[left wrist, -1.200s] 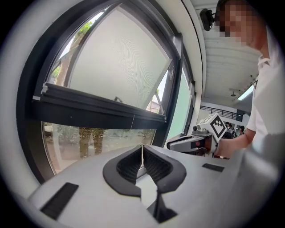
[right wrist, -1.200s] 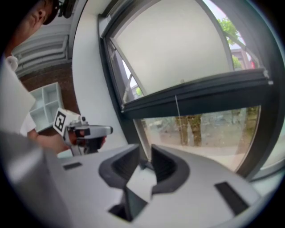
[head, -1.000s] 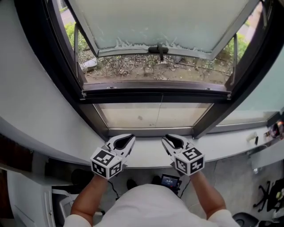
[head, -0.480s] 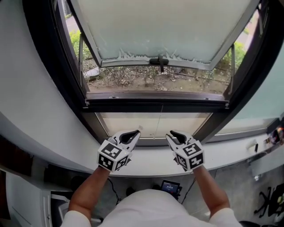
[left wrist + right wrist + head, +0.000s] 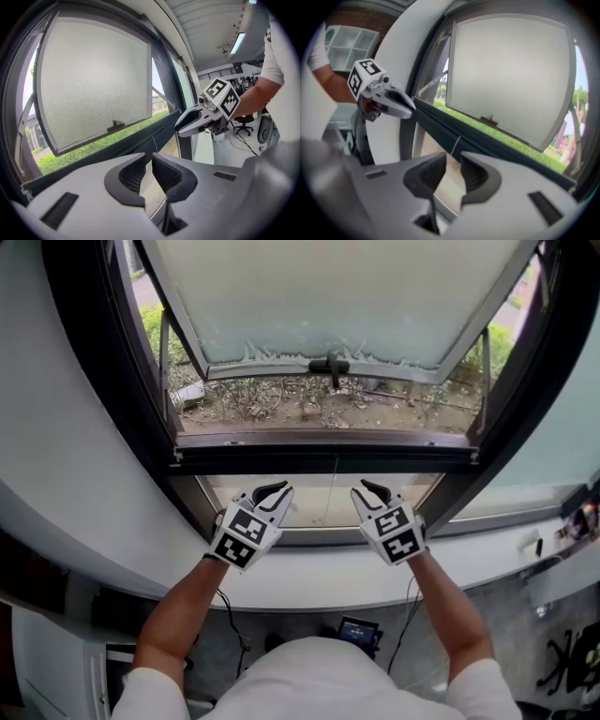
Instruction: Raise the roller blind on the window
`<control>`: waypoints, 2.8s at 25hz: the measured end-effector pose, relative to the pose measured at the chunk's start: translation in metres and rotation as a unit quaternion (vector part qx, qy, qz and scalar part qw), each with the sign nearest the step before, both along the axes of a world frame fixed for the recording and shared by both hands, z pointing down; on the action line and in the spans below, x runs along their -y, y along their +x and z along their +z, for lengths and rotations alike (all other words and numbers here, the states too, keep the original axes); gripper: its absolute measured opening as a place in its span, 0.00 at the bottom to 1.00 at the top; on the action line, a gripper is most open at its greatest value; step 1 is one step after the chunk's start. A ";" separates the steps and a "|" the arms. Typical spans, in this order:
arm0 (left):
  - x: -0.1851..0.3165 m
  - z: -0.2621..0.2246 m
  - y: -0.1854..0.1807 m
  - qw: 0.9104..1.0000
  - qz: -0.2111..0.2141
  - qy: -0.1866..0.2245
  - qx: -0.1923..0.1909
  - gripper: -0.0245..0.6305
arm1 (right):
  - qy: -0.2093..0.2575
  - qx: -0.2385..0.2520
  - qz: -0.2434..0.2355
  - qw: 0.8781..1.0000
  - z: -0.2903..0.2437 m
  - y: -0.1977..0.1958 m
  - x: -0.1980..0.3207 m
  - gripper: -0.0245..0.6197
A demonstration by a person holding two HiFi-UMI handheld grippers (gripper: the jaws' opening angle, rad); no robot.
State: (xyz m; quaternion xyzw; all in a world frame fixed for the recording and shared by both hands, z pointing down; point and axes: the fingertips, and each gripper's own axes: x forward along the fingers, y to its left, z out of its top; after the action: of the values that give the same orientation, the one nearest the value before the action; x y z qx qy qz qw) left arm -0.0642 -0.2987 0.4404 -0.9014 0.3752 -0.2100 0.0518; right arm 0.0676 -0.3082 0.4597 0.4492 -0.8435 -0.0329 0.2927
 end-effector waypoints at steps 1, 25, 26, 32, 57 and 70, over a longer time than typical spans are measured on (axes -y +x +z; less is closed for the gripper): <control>0.006 0.001 -0.001 1.000 -0.003 0.008 0.014 0.12 | 0.011 -0.017 -0.001 1.000 -0.002 0.000 0.006 0.17; 0.077 0.038 0.015 0.944 0.028 0.067 0.321 0.33 | 0.112 -0.431 -0.069 0.893 0.017 -0.009 0.079 0.22; 0.078 0.039 0.014 0.943 0.029 0.067 0.326 0.33 | 0.114 -0.438 -0.070 0.889 0.018 -0.009 0.079 0.22; 0.079 0.043 0.015 0.938 0.021 0.087 0.335 0.33 | 0.115 -0.500 -0.083 0.854 0.023 -0.008 0.078 0.22; 0.074 0.040 0.018 0.938 0.028 0.059 0.340 0.33 | 0.086 -0.451 -0.070 0.886 0.016 -0.007 0.075 0.22; 0.073 0.046 0.018 0.935 0.032 0.046 0.350 0.33 | 0.084 -0.455 -0.062 0.884 0.022 -0.008 0.076 0.22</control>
State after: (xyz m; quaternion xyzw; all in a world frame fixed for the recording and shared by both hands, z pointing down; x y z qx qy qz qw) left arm -0.0460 -0.3713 0.4860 -0.7789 0.3138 -0.4929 0.2279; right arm 0.0598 -0.3839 0.4813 0.3548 -0.6375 -0.3223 0.6032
